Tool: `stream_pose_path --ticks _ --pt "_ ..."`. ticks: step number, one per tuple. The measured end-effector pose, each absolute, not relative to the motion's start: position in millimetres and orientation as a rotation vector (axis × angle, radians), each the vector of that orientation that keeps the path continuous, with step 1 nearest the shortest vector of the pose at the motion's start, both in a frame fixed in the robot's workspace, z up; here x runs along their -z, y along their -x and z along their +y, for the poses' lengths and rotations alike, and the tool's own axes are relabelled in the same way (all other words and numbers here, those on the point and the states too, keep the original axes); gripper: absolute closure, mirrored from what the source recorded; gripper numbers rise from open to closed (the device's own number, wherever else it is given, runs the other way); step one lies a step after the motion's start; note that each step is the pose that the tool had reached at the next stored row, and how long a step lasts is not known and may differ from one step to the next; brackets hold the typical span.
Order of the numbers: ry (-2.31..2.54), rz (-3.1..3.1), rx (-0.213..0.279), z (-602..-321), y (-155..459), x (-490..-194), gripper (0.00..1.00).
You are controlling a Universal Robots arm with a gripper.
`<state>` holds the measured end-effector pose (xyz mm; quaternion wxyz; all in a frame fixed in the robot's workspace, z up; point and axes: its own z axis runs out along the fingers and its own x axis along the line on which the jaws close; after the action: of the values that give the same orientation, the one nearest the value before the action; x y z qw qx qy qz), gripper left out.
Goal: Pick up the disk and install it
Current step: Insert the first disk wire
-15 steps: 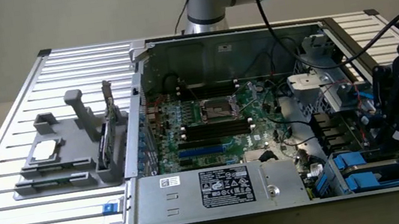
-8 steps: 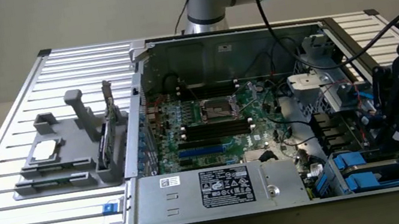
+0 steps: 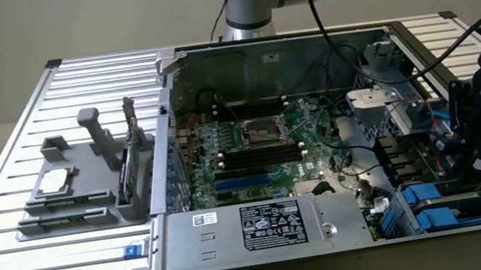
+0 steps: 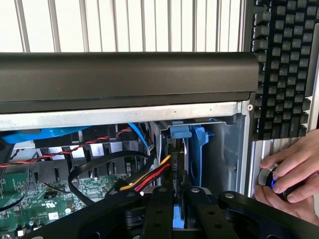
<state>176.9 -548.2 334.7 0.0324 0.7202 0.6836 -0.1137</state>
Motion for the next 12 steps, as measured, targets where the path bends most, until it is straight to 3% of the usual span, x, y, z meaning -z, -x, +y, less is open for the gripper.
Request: stream_pose_path --ticks 12 --pt "-2.218 2.104 0.350 -547.6 -178.2 -333.9 0.84"
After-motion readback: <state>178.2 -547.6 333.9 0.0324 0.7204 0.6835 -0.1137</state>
